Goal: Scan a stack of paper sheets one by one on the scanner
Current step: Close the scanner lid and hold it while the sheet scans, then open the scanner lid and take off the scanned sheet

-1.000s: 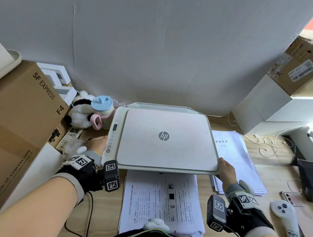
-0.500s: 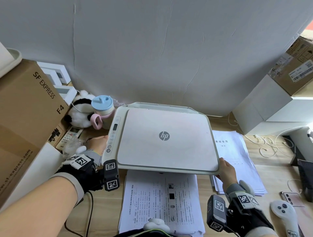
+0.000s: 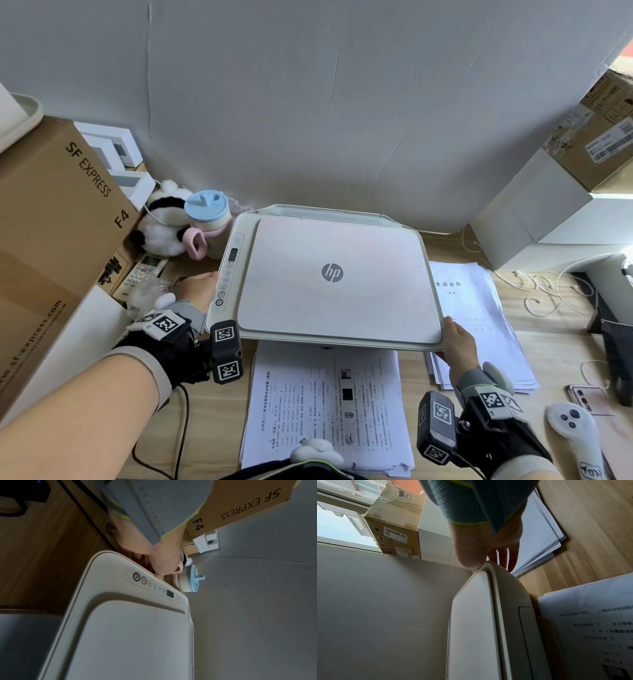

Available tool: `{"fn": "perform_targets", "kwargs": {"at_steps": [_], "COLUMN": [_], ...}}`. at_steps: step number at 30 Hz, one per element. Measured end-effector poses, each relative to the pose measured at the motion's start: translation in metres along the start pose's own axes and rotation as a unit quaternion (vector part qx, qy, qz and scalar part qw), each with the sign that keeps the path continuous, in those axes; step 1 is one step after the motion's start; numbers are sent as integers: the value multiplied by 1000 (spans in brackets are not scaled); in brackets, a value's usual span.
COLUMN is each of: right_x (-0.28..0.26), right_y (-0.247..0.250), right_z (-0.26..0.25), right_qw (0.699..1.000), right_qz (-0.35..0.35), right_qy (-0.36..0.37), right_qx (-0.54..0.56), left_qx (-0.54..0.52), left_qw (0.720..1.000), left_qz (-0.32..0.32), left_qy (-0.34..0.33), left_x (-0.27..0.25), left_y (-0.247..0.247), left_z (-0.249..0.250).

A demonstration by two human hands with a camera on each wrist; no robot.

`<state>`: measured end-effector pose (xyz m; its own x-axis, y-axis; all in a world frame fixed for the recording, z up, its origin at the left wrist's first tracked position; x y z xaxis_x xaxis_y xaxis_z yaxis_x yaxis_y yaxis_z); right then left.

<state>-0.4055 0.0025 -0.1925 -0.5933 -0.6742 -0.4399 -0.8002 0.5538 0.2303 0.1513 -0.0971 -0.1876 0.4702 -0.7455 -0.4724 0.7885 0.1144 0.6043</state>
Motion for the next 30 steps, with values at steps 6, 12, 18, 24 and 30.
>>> {"fn": "perform_targets", "kwargs": {"at_steps": [6, 12, 18, 24, 30], "right_x": [-2, -3, -8, -10, -15], "right_y": [-1, -1, -3, -1, -3], "right_z": [-2, -2, -6, -7, -11], "right_qw": [1000, 1000, 1000, 1000, 1000], "right_qz": [-2, -1, -1, -4, -6], "right_qy": [0, -2, -3, -11, -15], "right_qx": [4, 5, 14, 8, 13], "left_qx": [2, -19, -38, -100, -68], "left_qw": [1000, 1000, 999, 992, 994], "left_qz": [-4, -1, -2, 45, -57], "left_qy": [-1, -10, -7, -68, -65], "left_x": [-3, -8, -13, -35, -55], "left_y": [1, 2, 4, 19, -5], "left_z": [2, 5, 4, 38, 61]}}
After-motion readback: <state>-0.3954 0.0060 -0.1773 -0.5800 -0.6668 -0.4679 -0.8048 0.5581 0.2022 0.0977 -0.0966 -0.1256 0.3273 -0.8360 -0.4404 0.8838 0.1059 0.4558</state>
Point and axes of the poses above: each hand's wrist, its own x-axis towards the middle knuckle, its own y-axis out of the back of the hand, z = x × y, the point moved 10 cm from there along x, towards the middle knuckle, and after that the axes turned 7 degrees about x, right-handed, at the moved point
